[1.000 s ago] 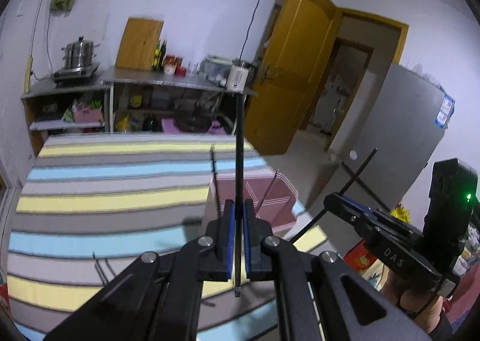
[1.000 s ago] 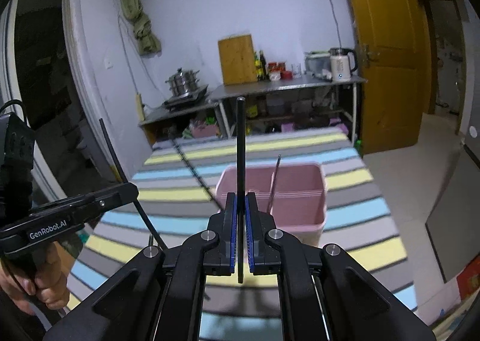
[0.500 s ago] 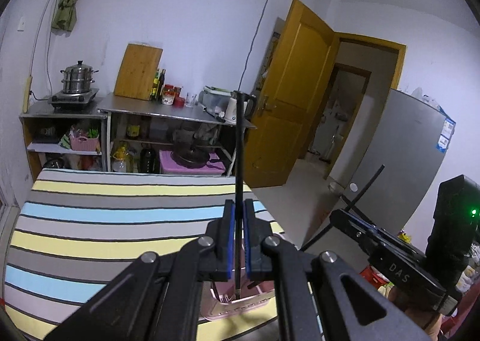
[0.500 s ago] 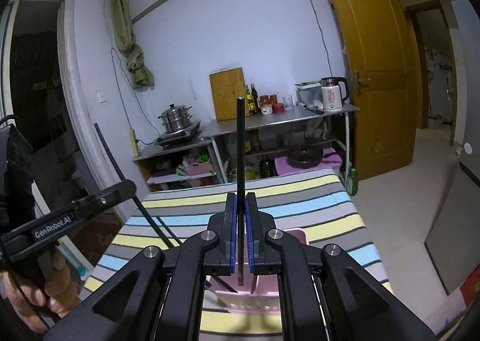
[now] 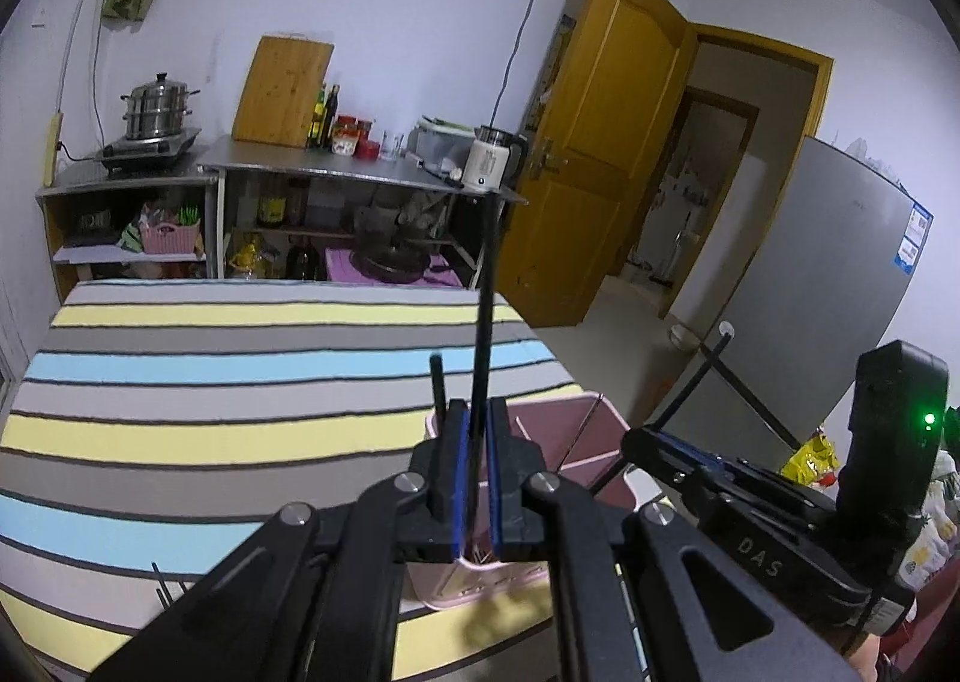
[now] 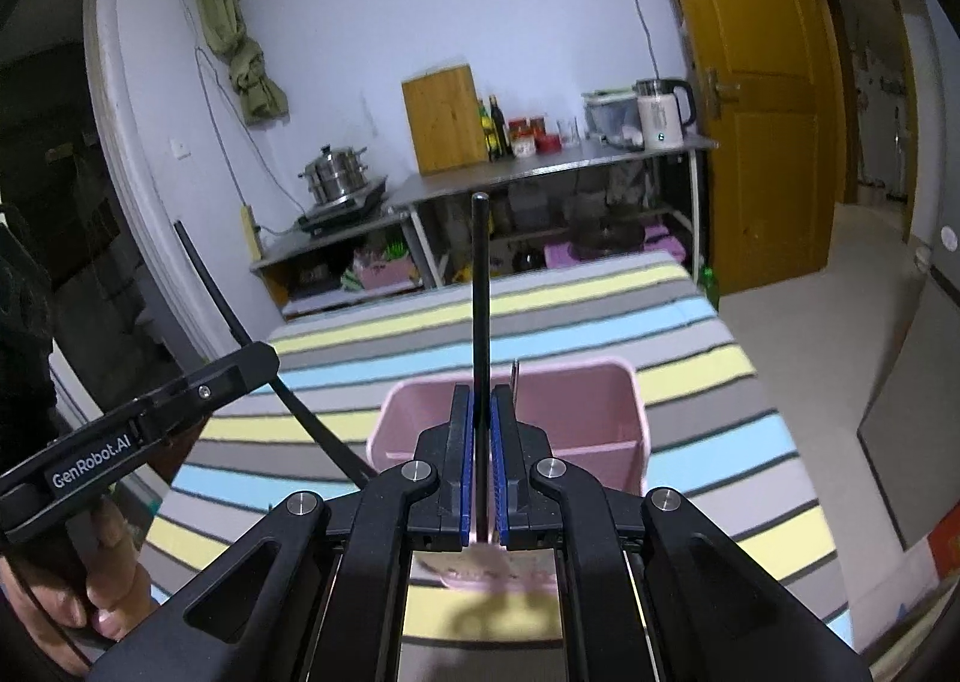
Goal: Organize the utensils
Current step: 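Lift both held chopsticks and carry them over the pink basket, then open both tools to drop the chopsticks into the basket, then return left tool to grasp a black chopstick while right tool grasps another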
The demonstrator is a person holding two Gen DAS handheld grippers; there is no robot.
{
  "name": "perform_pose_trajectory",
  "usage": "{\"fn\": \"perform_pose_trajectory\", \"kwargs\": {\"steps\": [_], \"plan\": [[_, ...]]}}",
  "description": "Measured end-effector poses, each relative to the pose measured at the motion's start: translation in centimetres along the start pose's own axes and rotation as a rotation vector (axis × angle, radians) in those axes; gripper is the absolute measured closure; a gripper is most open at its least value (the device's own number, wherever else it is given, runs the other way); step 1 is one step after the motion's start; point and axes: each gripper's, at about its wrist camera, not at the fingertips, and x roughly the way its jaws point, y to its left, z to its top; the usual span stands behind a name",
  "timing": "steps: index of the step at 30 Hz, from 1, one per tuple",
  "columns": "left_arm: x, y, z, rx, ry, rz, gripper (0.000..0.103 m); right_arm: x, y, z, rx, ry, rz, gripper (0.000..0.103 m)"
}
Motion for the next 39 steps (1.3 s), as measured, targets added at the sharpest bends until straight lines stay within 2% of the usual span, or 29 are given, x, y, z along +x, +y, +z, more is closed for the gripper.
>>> {"fn": "perform_pose_trajectory", "kwargs": {"steps": [5, 9, 21, 31, 39], "plan": [[-0.1, 0.0, -0.8, -0.002, 0.011, -0.002, 0.092, 0.4, 0.1, -0.8, -0.011, 0.019, -0.005, 0.094], [-1.2, 0.3, -1.2, -0.013, -0.002, -0.021, 0.085, -0.5, 0.0, -1.4, -0.007, -0.008, -0.007, 0.077], [-6.0, 1.8, -2.4, -0.034, -0.043, -0.007, 0.078, -5.0, 0.0, -3.2, 0.007, -0.090, -0.002, 0.076], [-8.4, 5.4, -7.8, -0.073, -0.003, 0.083, 0.078, -5.7, 1.9, -7.6, -0.033, -0.015, 0.060, 0.076], [-7.8, 9.3, -13.6, -0.170, 0.109, 0.171, 0.078, -3.7, 4.0, -12.2, -0.073, 0.109, 0.110, 0.076]]}}
